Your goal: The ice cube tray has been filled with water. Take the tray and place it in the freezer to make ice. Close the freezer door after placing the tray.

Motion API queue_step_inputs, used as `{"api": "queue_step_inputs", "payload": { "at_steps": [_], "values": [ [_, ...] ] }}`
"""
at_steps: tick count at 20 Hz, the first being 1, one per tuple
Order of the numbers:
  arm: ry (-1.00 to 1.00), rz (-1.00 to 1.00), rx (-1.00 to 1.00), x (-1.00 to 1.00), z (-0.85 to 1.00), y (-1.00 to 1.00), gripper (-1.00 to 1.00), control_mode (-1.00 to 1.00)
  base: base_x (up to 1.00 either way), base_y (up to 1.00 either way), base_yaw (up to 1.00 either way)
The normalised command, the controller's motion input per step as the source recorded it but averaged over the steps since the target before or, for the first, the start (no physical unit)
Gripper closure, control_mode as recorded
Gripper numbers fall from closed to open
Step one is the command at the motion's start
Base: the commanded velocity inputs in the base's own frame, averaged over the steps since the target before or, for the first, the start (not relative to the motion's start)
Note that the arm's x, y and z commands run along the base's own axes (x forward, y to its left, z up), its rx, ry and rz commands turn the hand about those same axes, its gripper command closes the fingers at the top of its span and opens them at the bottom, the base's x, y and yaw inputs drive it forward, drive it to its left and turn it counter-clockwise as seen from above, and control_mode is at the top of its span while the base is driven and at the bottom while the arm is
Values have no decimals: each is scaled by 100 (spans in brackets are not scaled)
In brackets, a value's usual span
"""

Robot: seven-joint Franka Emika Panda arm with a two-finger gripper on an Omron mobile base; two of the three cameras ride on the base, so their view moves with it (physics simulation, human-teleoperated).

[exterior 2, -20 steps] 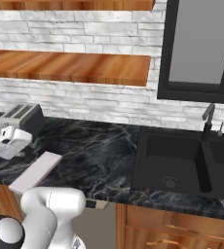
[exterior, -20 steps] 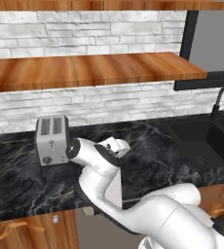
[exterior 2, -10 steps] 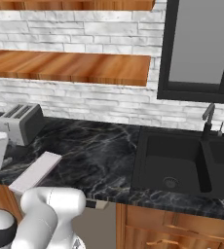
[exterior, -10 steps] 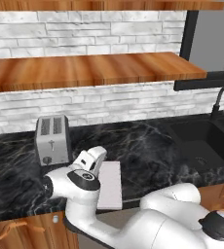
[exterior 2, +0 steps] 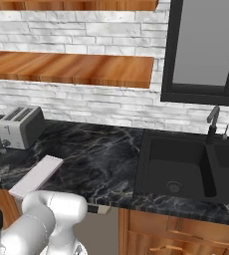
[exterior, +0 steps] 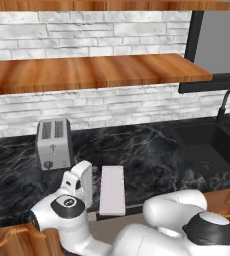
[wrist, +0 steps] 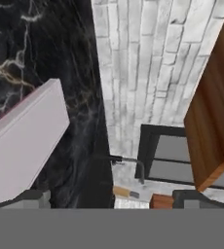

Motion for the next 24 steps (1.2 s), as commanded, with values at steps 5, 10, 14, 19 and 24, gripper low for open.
{"api": "queue_step_inputs", "payload": {
  "at_steps": [5,10,14,19,24],
  "values": [
    [-4,0,-5,-46,-51,0,-100,-100,0,0,0],
    [-13,0,0,-58,-29,0,-100,-100,0,0,0],
    [-15,0,8,-51,-6,0,-100,-100,0,0,0],
    [-13,0,12,-30,-3,-2,-100,-100,0,0,0],
    [-11,0,14,-8,-10,-2,-100,-100,0,0,0]
  ]
}}
